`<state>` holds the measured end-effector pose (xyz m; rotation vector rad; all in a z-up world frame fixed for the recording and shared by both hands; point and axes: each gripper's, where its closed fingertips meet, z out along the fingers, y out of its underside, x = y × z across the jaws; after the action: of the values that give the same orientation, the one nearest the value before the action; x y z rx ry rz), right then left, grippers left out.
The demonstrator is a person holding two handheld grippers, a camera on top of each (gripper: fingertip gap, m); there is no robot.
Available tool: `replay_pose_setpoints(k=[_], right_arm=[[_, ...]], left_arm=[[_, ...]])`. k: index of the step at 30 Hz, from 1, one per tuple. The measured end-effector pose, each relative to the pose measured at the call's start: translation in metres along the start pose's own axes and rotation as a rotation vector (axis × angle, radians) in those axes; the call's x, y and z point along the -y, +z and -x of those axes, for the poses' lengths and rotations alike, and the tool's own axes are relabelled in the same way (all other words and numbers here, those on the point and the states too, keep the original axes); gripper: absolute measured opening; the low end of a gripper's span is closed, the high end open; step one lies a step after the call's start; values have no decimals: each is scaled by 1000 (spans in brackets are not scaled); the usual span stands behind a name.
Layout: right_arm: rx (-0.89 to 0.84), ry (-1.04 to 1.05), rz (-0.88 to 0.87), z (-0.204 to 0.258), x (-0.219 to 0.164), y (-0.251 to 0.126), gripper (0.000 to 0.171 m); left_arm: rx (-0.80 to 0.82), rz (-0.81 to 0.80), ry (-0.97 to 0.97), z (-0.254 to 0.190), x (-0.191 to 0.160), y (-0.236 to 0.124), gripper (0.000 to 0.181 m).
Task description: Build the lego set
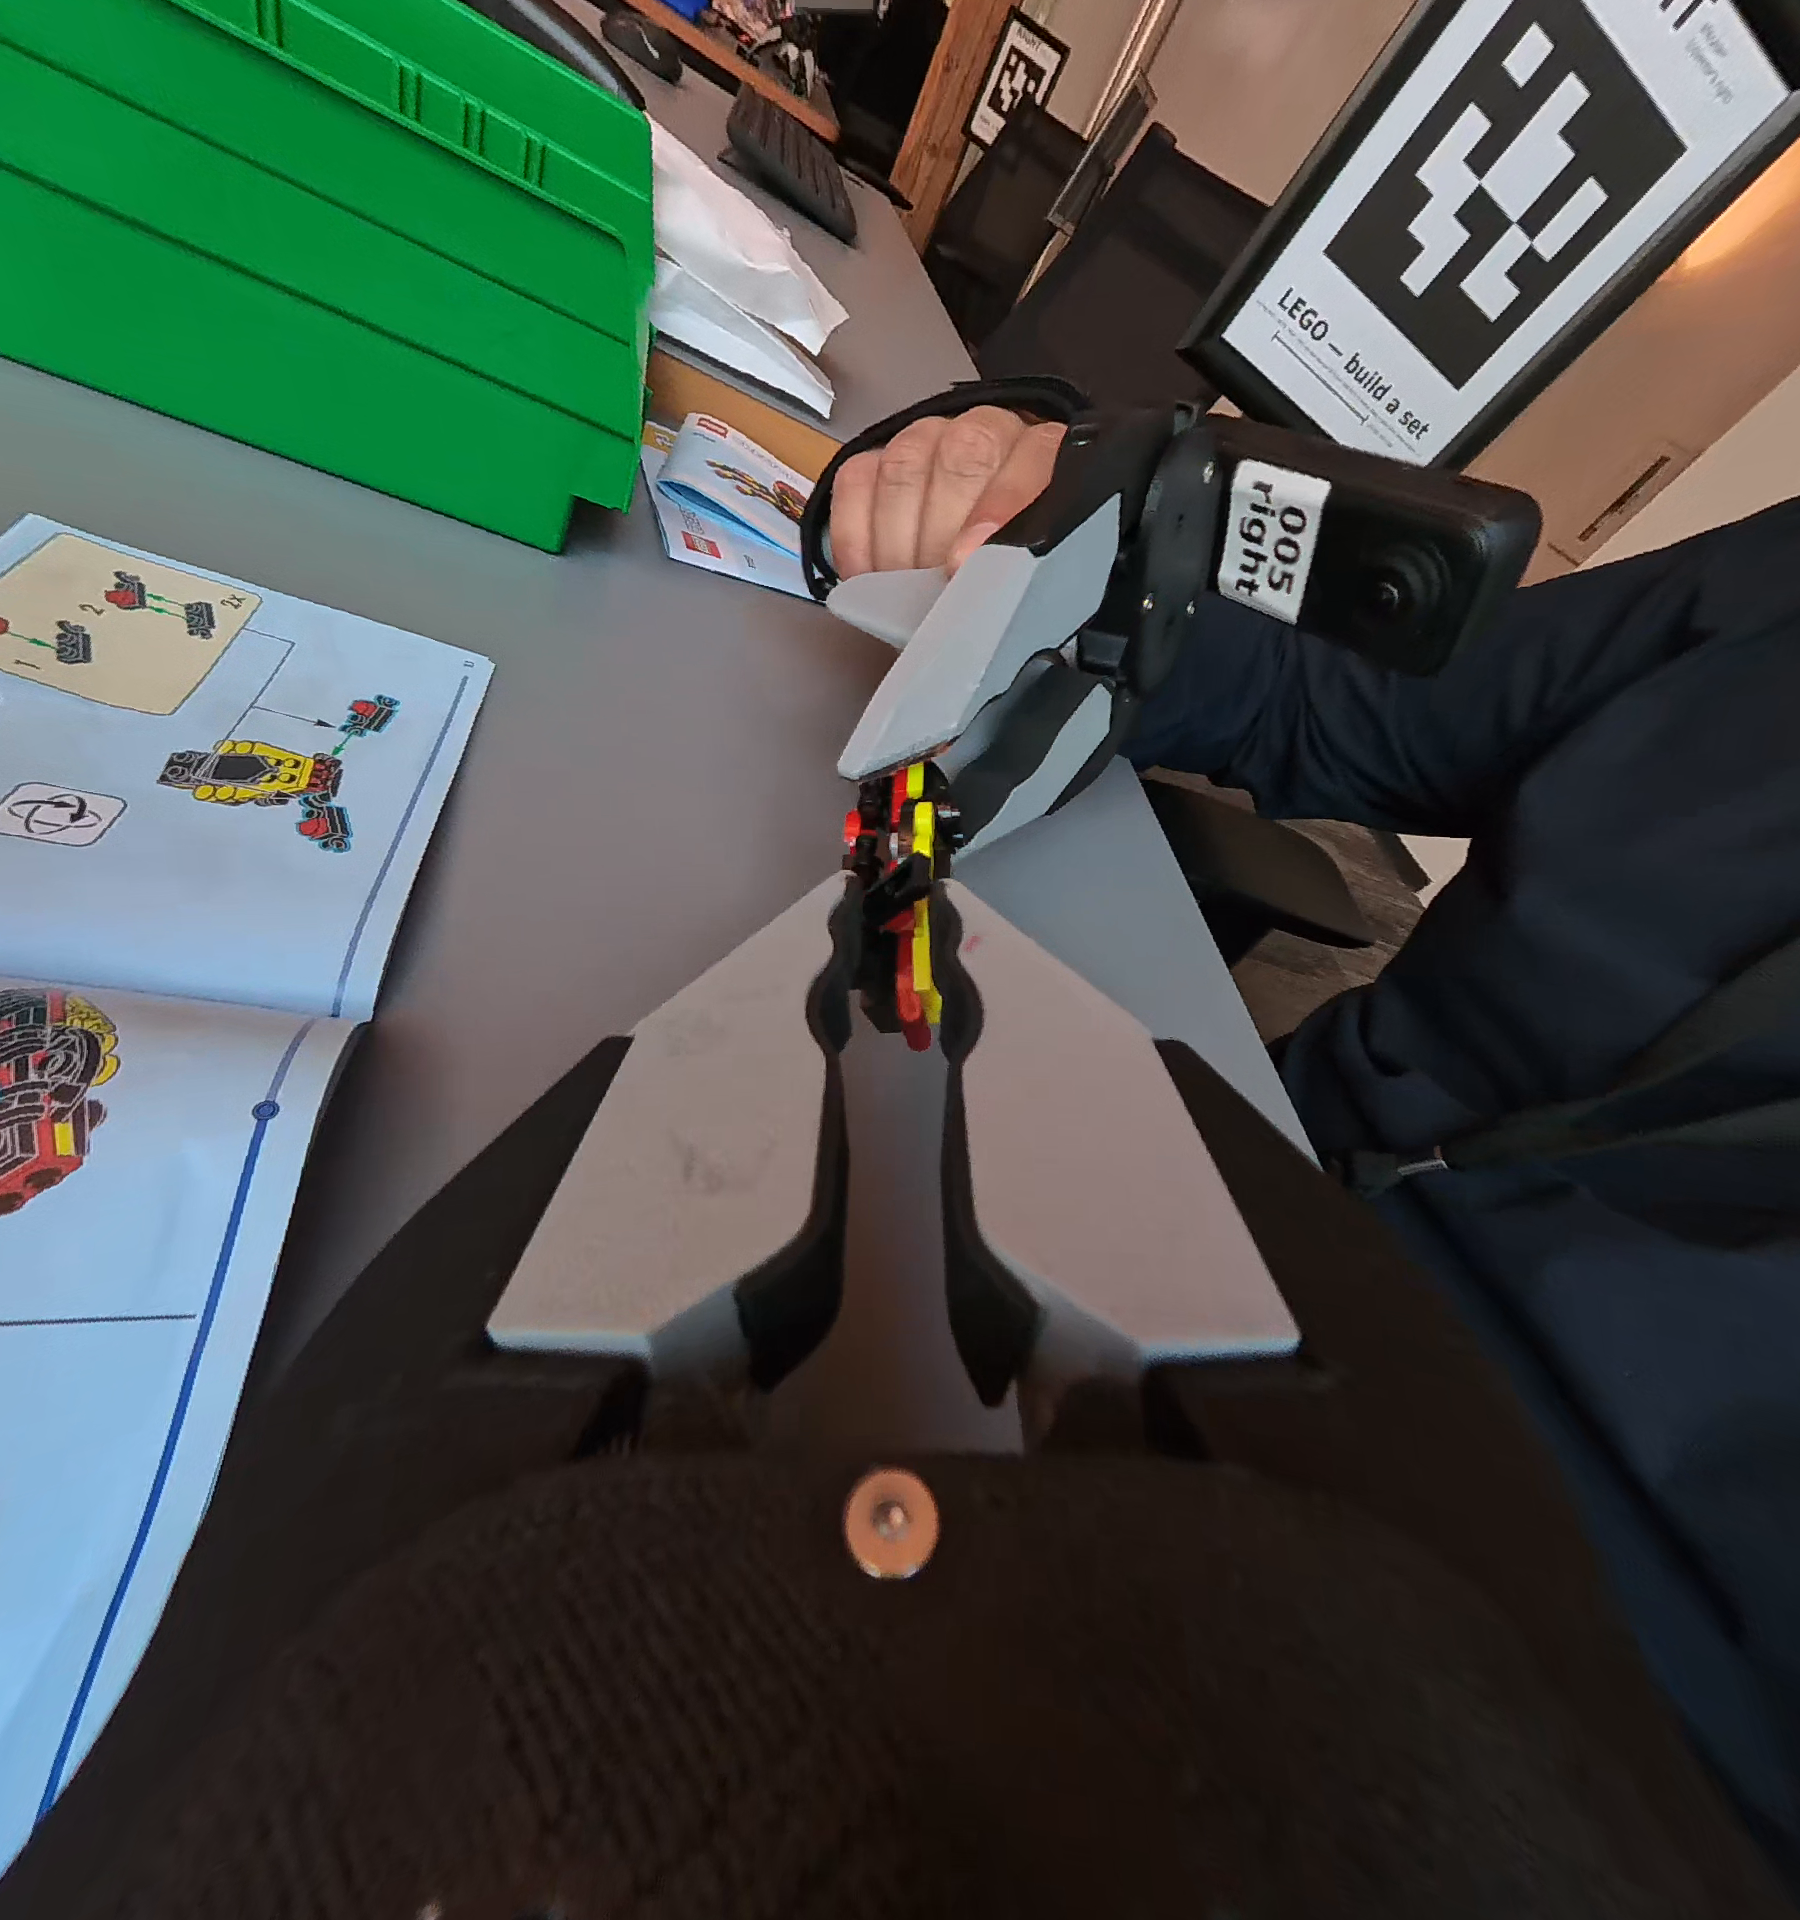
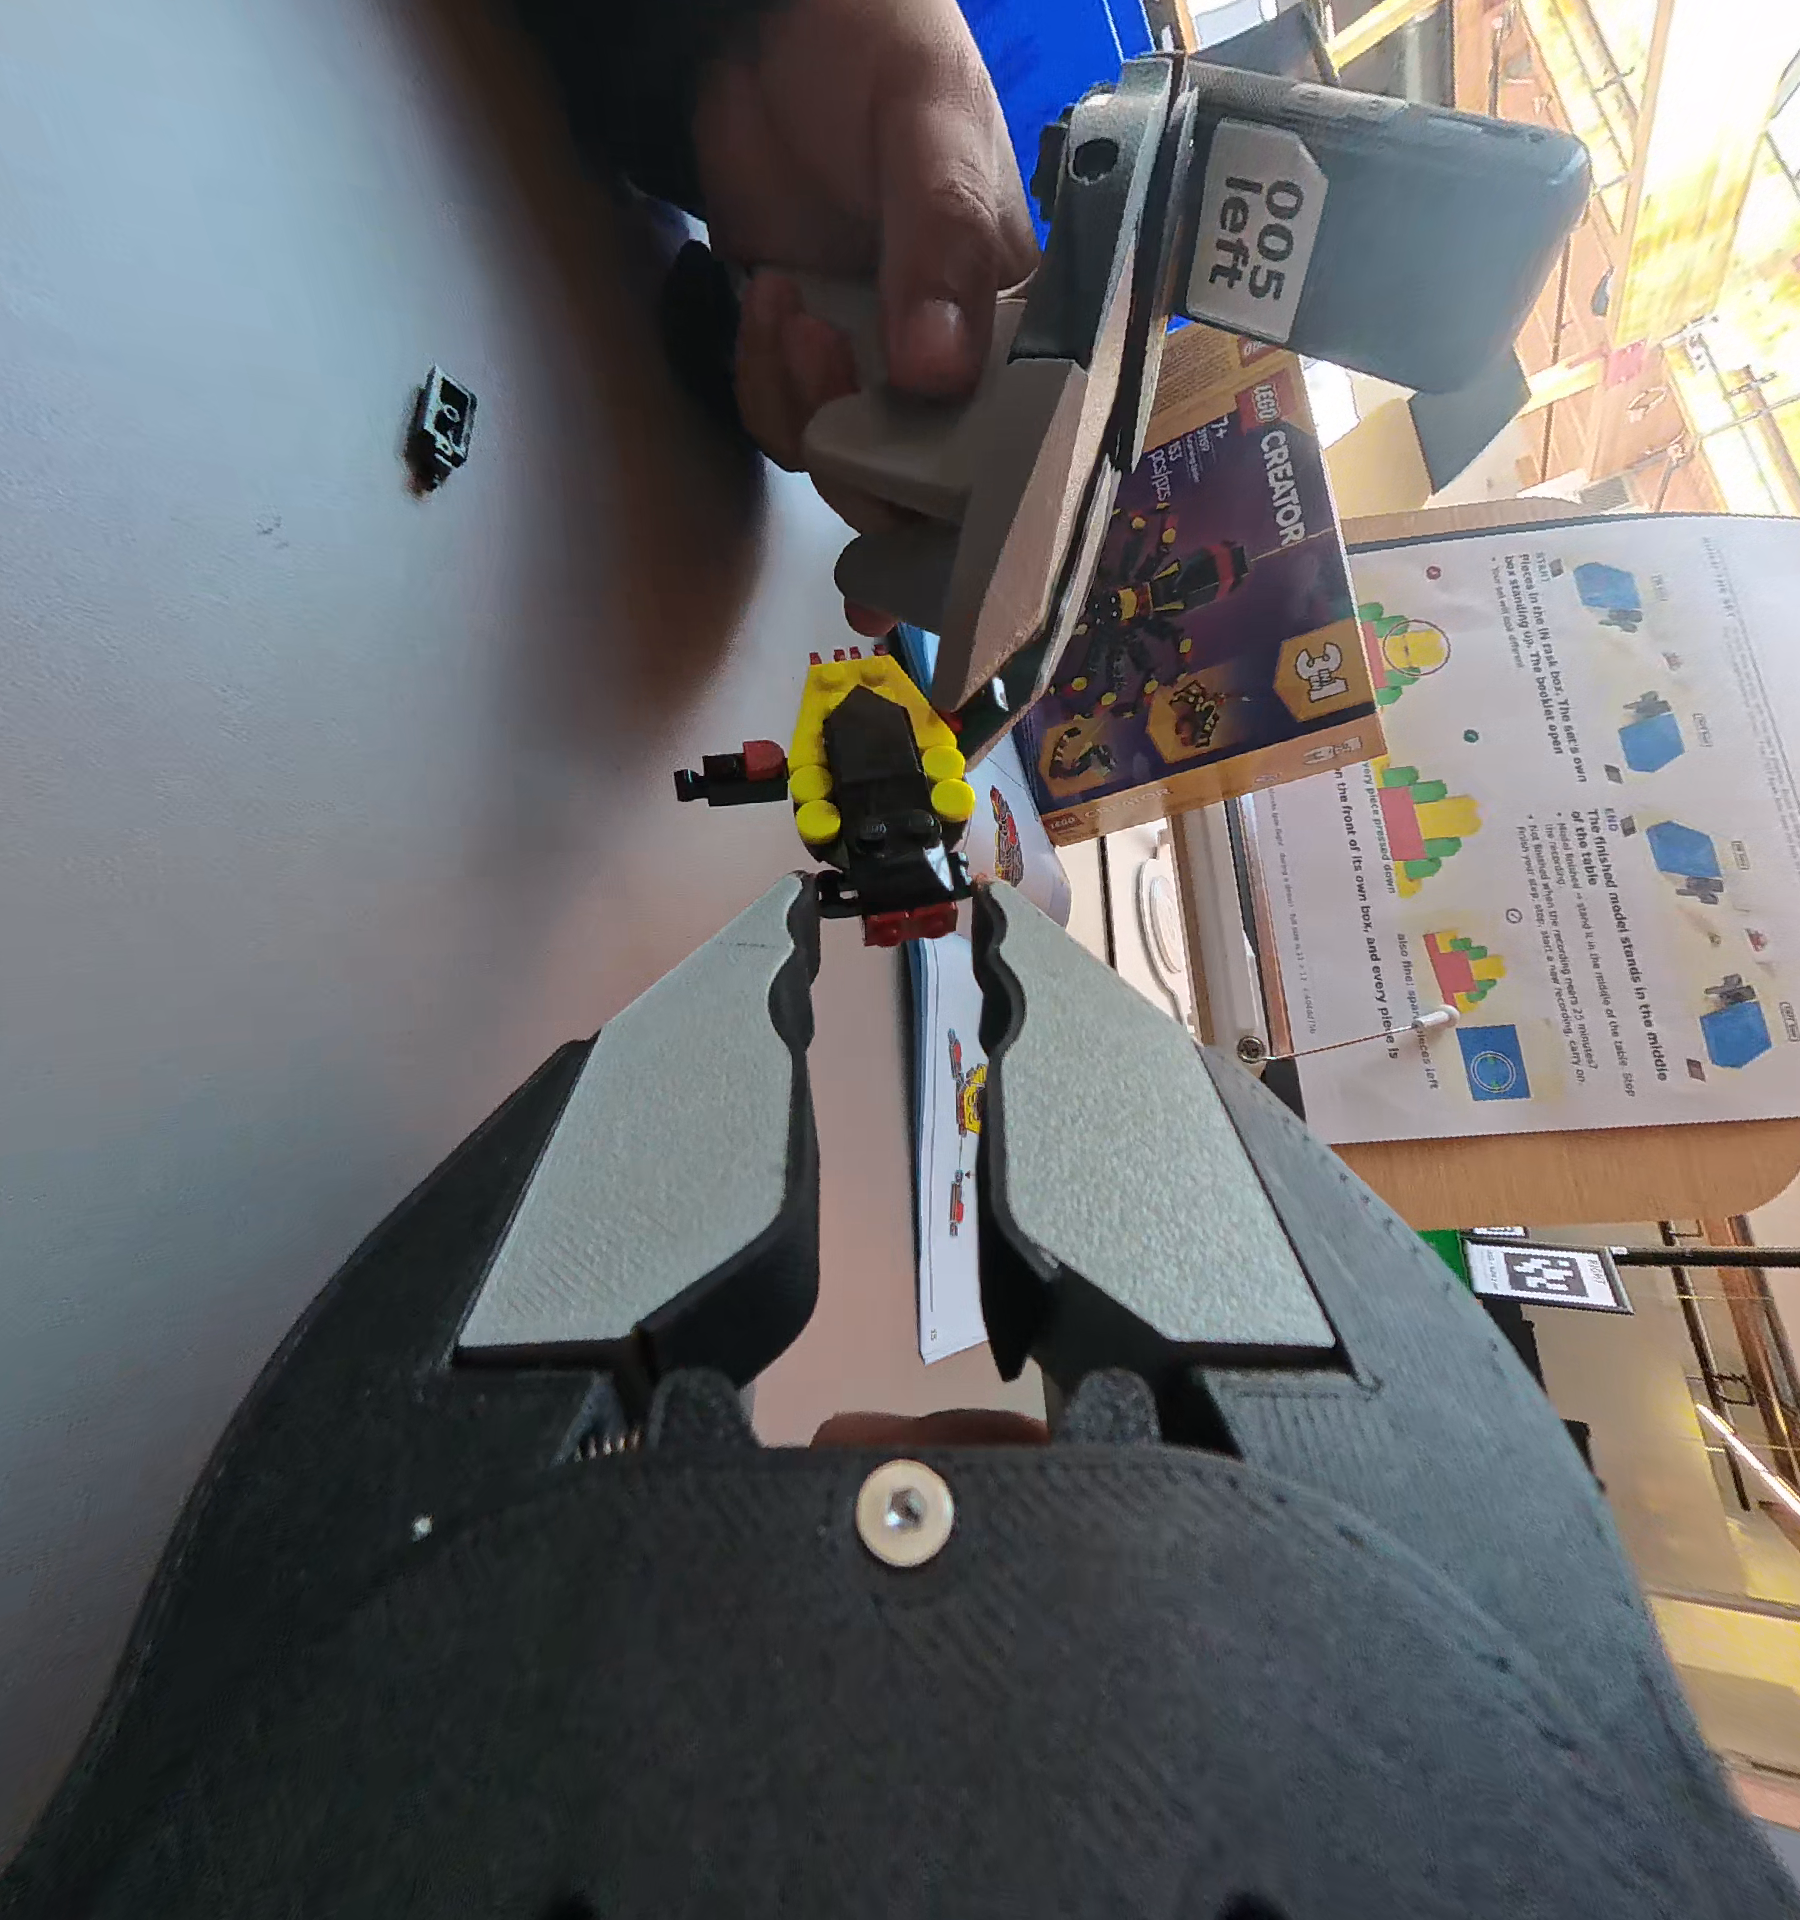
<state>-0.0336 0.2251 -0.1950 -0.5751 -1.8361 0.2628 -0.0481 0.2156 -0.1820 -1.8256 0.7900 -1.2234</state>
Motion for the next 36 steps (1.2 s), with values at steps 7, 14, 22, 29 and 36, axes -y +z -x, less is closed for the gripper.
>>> replay_pose_setpoints(k=[7, 14, 22, 29, 36], right_arm=[[-122, -196, 82, -6, 0, 0, 27], [-186, -255, 107, -12, 1, 1, 26], [-72, 9, 0, -9, -2, 0, 26], [-58, 196, -82, -23, -8, -9, 26], [-74, 120, -10, -18, -14, -2, 26]], left_arm=[[-72, -107, -251, 4, 9, -3, 4], [-156, -187, -422, 5, 16, -6, 4], [-137, -235, -426, 13, 23, -15, 15], [-98, -159, -390, 17, 14, -19, 23], [-165, -78, -387, -4, 3, 1, 35]])
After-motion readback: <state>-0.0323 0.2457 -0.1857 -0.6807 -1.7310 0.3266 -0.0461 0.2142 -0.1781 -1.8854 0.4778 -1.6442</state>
